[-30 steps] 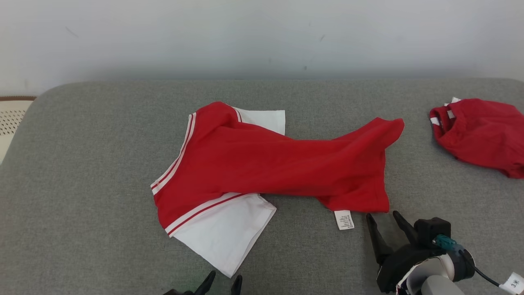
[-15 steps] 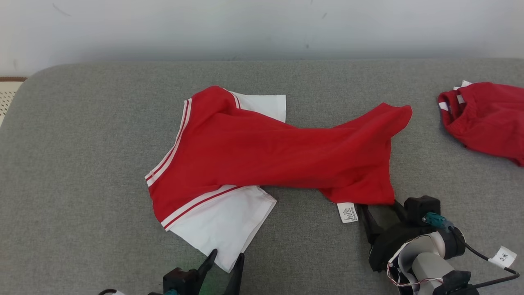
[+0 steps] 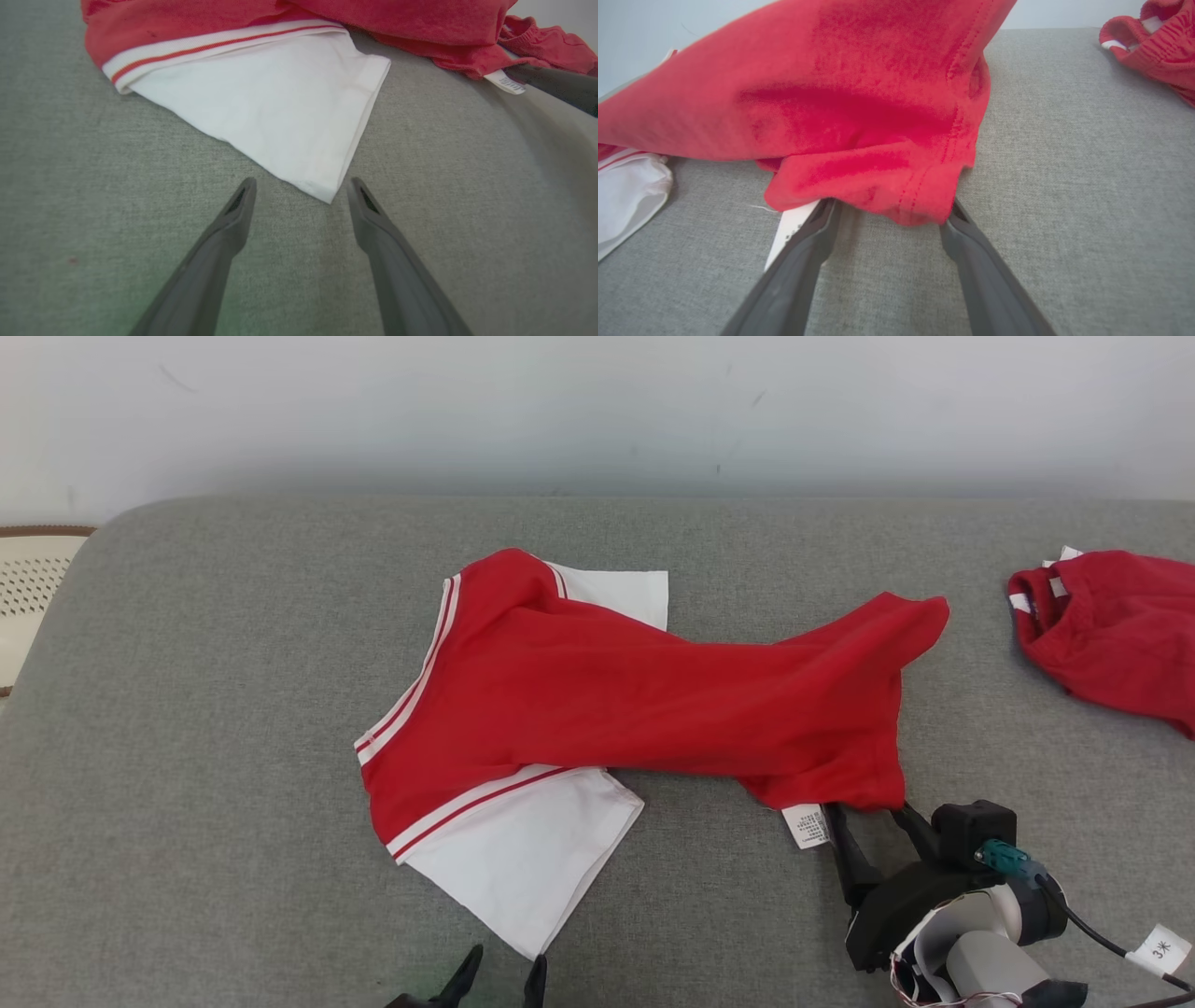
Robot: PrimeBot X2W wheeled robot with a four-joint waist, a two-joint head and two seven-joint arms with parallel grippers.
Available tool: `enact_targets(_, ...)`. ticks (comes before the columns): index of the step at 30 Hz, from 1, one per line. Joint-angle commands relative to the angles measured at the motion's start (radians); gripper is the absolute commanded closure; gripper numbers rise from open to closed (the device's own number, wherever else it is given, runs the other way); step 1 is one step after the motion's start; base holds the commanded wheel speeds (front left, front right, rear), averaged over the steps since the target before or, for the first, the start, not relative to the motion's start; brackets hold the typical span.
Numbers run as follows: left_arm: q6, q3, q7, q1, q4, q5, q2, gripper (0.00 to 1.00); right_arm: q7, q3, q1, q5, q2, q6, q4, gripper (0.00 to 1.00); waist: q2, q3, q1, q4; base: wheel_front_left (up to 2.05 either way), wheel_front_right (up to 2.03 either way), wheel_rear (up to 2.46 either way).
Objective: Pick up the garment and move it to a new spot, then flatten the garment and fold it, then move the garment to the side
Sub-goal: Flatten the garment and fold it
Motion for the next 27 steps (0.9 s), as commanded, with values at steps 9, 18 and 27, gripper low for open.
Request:
enact_targets(9, -0.041, 0.015, 0.0, -0.02, 0.064, -0.058, -0.001, 0.0, -0.005, 0.023, -0.004, 0.003, 0.01, -0.001, -0.004, 0.0, -0.0001, 0.004, 0.0001, -0.022, 0.0, 0.0, 0.0)
enact_targets(18, -0.074, -0.021, 0.004, -0.076, 0.157, -0.114, -0.005, 0.0, -0.005, 0.052, -0.035, 0.018, 0.027, -0.001, 0.012, 0.0, -0.0001, 0.012, 0.0001, -0.037, 0.0, 0.0, 0.0)
enact_targets(27, -0.059, -0.024, 0.001, -0.093, 0.149, -0.129, -0.004, 1.0, -0.005, 0.063, -0.031, 0.03, 0.02, -0.001, 0.018, 1.0, -0.0001, -0.005, 0.0001, -0.015, 0.0, 0.0, 0.0)
